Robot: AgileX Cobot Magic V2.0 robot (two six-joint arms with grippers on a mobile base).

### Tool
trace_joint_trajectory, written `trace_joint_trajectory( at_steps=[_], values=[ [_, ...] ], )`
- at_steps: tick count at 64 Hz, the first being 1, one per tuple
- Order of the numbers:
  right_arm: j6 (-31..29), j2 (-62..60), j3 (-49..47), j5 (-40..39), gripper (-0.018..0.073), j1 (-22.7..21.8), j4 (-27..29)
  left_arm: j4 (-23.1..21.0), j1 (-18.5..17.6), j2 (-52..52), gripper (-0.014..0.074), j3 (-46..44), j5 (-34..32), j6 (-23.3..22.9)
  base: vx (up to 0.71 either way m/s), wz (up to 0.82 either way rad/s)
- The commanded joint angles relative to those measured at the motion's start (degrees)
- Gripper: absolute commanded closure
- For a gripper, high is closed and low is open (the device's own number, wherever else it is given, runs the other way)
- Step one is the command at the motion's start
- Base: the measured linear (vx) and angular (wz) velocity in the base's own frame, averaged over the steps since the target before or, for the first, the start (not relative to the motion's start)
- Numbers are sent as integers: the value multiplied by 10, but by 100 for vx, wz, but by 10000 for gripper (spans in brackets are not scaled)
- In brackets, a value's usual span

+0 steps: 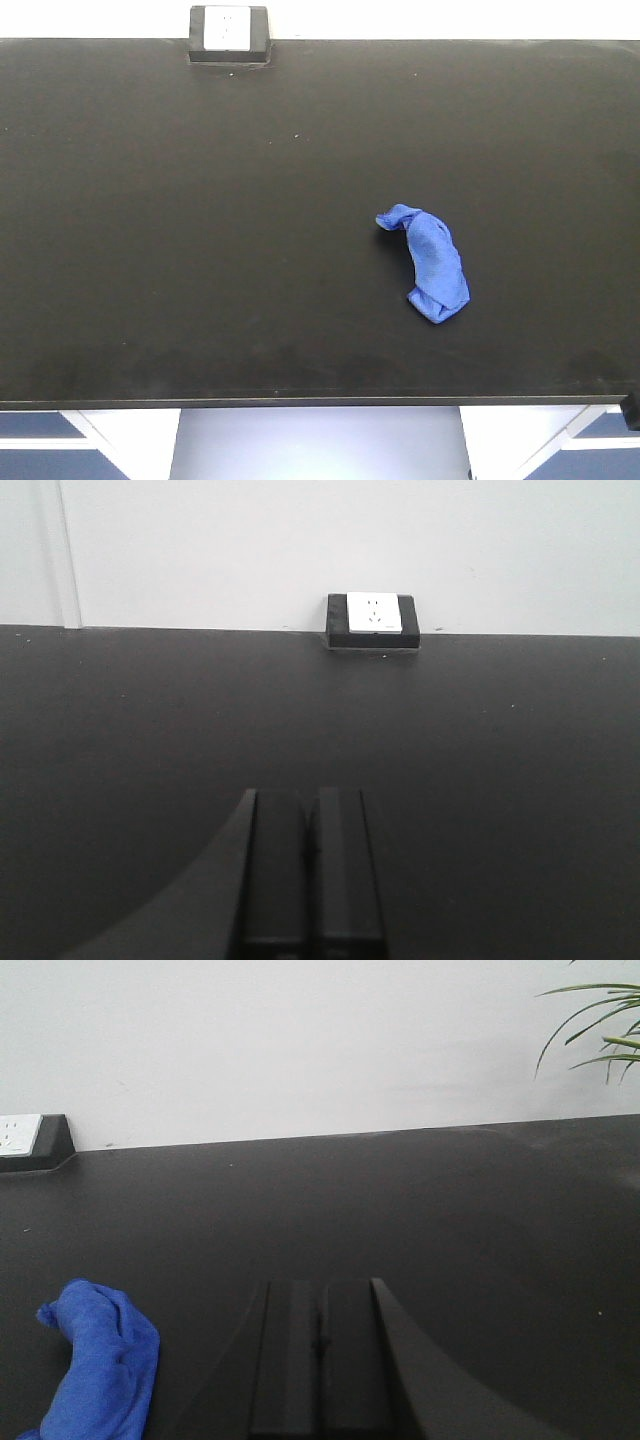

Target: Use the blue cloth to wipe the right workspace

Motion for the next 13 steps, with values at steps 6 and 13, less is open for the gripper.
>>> trace_joint_trajectory(
  at_steps=[6, 13],
  values=[
    [-1, 6, 11, -46, 564, -3, -2, 1, -3, -9, 602, 17, -48, -5, 0, 0],
    [-1, 6, 11, -46, 564, -3, -2, 1, -3, -9, 602, 17, -48, -5, 0, 0]
  ],
)
